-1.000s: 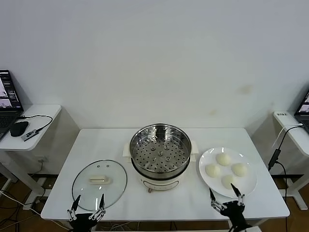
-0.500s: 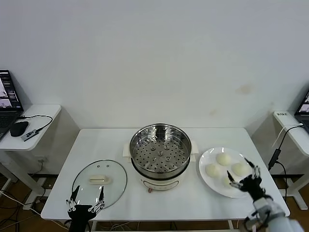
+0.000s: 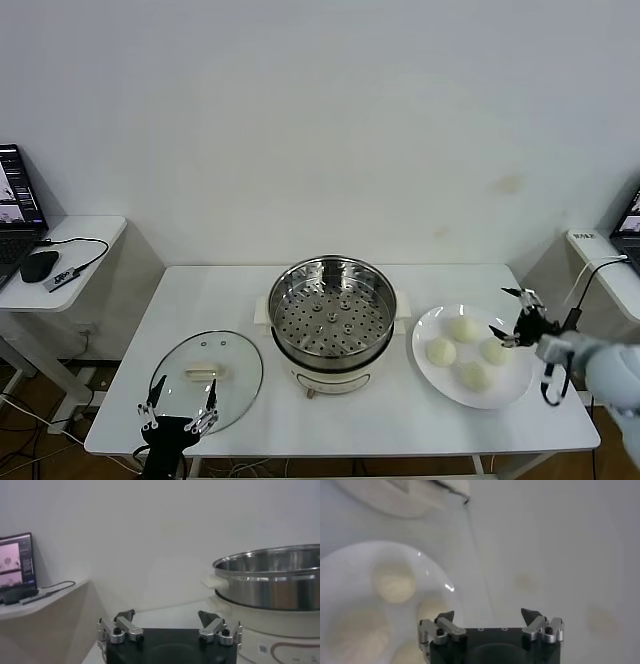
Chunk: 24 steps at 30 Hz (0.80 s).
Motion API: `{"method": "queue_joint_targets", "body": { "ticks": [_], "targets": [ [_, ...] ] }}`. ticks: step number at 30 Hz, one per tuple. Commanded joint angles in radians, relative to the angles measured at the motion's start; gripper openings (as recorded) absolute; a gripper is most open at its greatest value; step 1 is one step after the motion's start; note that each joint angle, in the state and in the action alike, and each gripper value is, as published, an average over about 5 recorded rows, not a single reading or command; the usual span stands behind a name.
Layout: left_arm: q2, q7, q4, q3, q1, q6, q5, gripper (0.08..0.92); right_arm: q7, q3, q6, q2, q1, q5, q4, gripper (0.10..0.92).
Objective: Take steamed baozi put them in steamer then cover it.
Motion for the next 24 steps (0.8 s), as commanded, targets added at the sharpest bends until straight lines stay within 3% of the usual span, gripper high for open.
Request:
{"method": "queue_joint_targets", "body": {
  "ticks": [1, 11, 24],
  "targets": [
    [0.000, 0.002, -0.002, -0.005, -0.003, 0.002, 0.011, 0.823, -0.295, -0.601, -0.006, -0.158, 0.636, 0.026, -0.278, 0.823],
    [-0.010, 0.000, -0.009, -0.018, -0.030, 0.023, 0.007, 0.823, -0.417, -1.030, 0.036, 0.034, 0.975, 0.024, -0.524, 0.823],
    [-0.014, 0.003, -0.010, -0.031, -0.040, 0.028, 0.007, 0.823, -0.399, -1.061, 0.033, 0.193, 0.952, 0.011, -0.673, 0.823]
  ]
}}
